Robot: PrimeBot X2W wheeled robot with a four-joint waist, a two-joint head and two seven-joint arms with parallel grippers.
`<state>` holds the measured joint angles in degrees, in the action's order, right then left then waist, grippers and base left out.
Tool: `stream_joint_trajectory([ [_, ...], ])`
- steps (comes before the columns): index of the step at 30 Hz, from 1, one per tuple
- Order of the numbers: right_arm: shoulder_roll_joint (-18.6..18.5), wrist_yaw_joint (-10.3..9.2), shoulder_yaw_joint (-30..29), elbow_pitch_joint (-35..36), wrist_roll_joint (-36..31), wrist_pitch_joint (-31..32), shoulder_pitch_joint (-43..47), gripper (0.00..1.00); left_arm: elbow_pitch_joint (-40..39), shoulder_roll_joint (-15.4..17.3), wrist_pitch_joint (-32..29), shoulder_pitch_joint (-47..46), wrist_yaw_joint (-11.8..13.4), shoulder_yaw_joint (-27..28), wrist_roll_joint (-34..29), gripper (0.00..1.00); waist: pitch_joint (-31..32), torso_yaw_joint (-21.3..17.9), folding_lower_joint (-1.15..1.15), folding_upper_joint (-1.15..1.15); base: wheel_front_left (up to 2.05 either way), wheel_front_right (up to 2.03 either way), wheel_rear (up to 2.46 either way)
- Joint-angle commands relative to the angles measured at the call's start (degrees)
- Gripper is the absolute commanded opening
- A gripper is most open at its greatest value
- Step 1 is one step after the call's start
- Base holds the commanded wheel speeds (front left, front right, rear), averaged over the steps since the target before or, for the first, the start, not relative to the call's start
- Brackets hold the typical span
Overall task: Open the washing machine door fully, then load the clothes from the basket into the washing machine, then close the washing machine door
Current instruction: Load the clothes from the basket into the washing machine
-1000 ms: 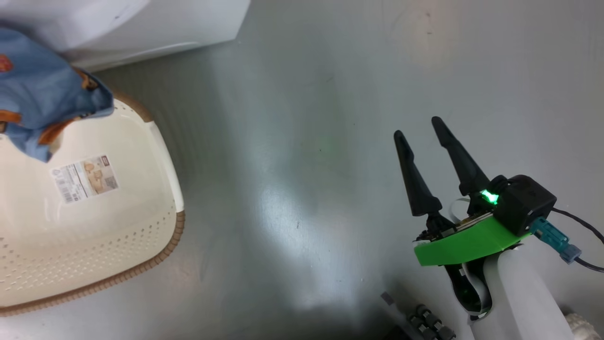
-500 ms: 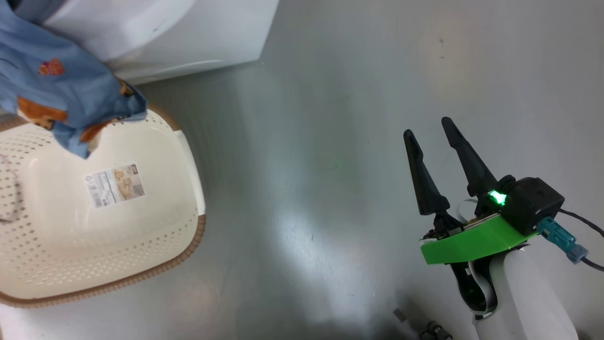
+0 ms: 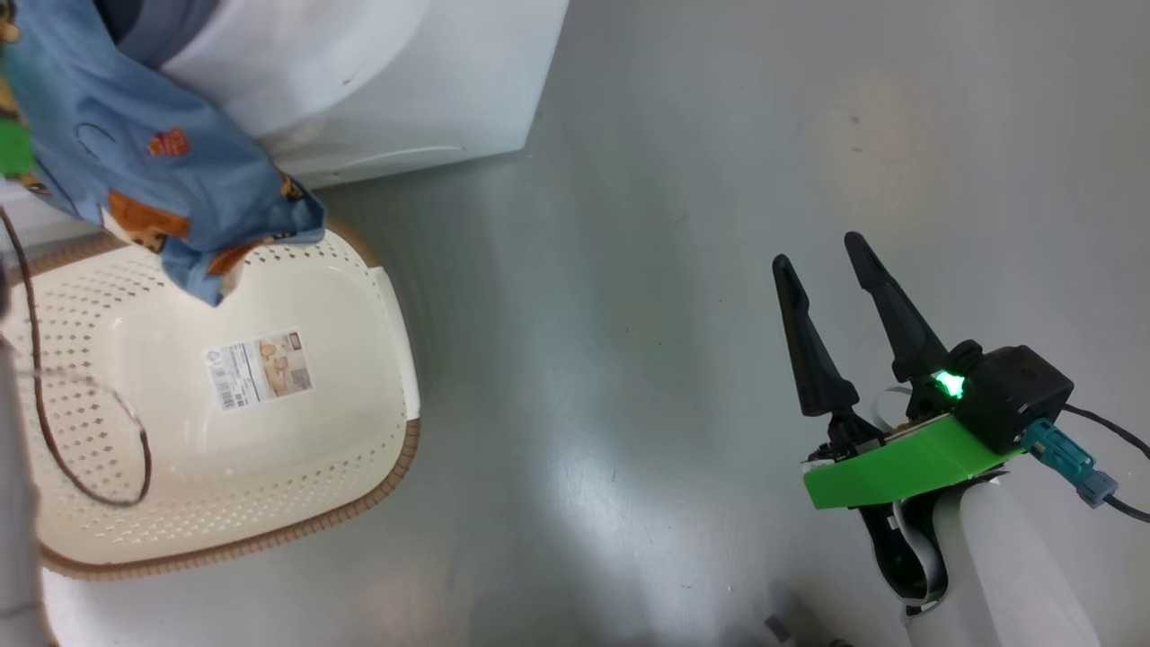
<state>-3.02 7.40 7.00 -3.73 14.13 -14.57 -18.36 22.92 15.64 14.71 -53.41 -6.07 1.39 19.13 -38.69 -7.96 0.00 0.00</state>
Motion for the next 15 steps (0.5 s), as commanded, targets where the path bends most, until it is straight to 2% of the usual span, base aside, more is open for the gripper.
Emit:
stream_joint_trajectory([
  [1,0.14,0.09,1.47,1.11,-0.3,-0.43,2.59,1.0,-3.03,2.05,0.29,2.86,0.08,1.88,-0.99,1.0,0.51,0.29,0.0,0.0,0.0,0.0,0.0],
  [15,0.14,0.09,1.57,1.19,-0.5,-0.43,2.6,1.0,-14.59,-4.05,0.29,19.48,0.34,6.4,-3.86,1.0,1.02,0.74,0.0,0.0,0.0,0.0,0.0],
])
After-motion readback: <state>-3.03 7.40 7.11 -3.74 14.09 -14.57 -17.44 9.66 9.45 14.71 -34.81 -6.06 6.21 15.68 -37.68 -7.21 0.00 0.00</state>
